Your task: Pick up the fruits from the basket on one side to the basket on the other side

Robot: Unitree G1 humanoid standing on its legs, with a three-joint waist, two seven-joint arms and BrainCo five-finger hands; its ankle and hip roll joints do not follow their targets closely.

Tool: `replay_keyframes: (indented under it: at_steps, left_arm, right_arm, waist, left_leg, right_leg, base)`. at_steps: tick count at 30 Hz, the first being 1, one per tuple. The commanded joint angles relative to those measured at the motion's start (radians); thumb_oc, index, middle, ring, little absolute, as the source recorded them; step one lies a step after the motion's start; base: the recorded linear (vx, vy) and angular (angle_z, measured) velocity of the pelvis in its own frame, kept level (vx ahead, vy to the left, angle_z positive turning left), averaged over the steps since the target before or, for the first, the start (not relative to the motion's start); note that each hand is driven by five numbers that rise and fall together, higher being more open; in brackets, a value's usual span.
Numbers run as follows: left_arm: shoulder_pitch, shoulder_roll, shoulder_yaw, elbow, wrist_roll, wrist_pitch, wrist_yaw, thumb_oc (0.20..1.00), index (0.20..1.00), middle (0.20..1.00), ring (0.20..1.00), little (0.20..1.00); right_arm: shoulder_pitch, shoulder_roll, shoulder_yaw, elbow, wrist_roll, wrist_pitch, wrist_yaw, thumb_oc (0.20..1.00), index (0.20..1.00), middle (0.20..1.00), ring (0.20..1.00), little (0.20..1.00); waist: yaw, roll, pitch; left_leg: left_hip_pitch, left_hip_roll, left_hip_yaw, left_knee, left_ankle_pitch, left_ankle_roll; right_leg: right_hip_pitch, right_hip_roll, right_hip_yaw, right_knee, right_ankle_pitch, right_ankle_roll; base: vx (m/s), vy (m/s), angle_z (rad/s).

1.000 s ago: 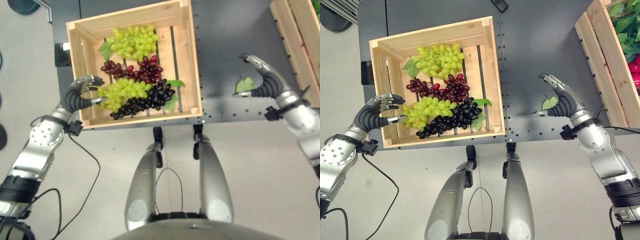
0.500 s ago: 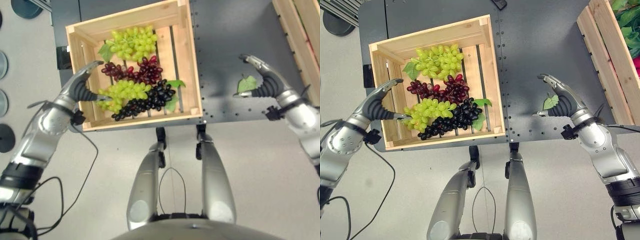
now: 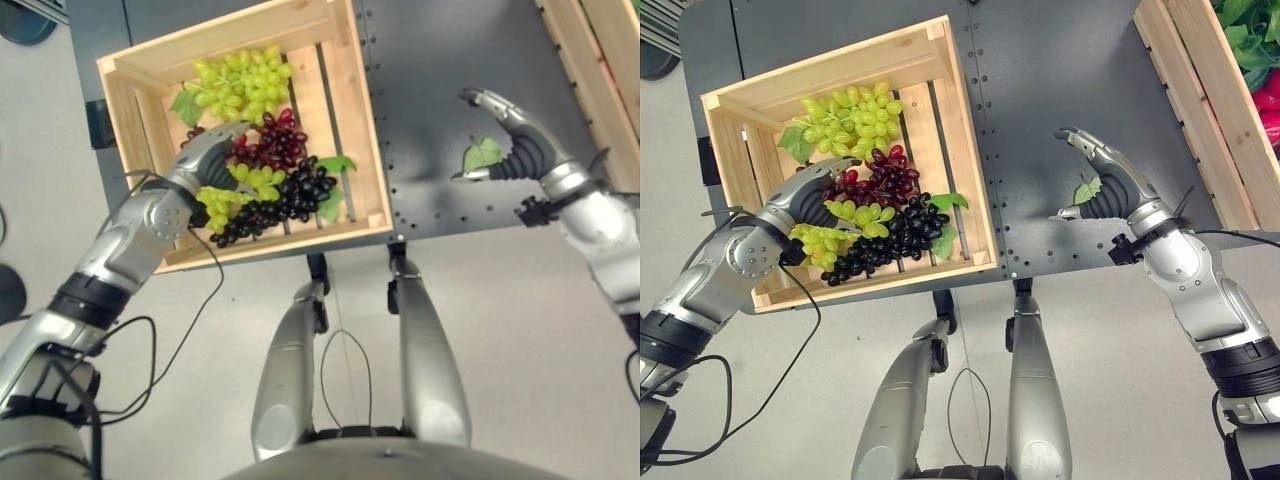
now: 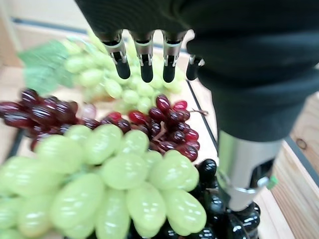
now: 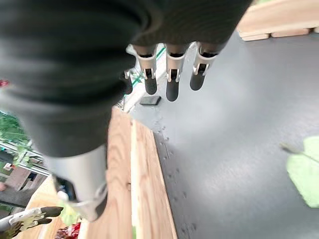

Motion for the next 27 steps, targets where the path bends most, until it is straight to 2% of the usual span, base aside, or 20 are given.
replay_keyframes:
  at_steps: [1, 17, 27]
  left_arm:
    - [0.019, 0.043, 0.033, 0.002, 0.038, 0.001, -0.009, 1.0, 1.0, 1.0, 1.0, 1.0]
    - [0.062, 0.16, 0.044, 0.044, 0.085, 0.035, -0.101, 1.0, 1.0, 1.0, 1.0, 1.0]
    - [0.055, 0.193, 0.057, 0.043, 0.126, 0.054, -0.137, 1.0, 1.0, 1.0, 1.0, 1.0]
  right_arm:
    - [-0.039, 0.011, -0.021, -0.075, 0.007, -0.027, -0.015, 1.0, 1.0, 1.0, 1.0, 1.0]
    - [-0.015, 0.016, -0.027, -0.068, 0.02, -0.015, 0.014, 1.0, 1.0, 1.0, 1.0, 1.0]
    - [-0.016, 0.026, -0.03, -0.061, 0.014, -0.005, 0.029, 1.0, 1.0, 1.0, 1.0, 1.0]
  waist:
    - [-0.002, -0.023, 0.001]
    - [0.0, -0.01, 0.001]
    - [0.002, -0.01, 0.001]
  left_leg:
    - [-0.008, -0.016, 0.019, 0.008, -0.002, 0.049]
    - [-0.015, -0.022, 0.023, 0.021, -0.021, 0.057]
    - [-0.027, -0.025, 0.018, 0.026, -0.025, 0.057]
  right_leg:
    - [0.019, 0.037, 0.003, 0.017, -0.019, 0.049]
    - [0.009, 0.04, 0.005, 0.025, -0.027, 0.051]
    - [0.0, 0.039, 0.001, 0.027, -0.029, 0.05]
  base:
    - [0.03, 0.007, -0.03]
    - [0.01, 0.003, -0.01]
    - [0.0, -0.001, 0.0]
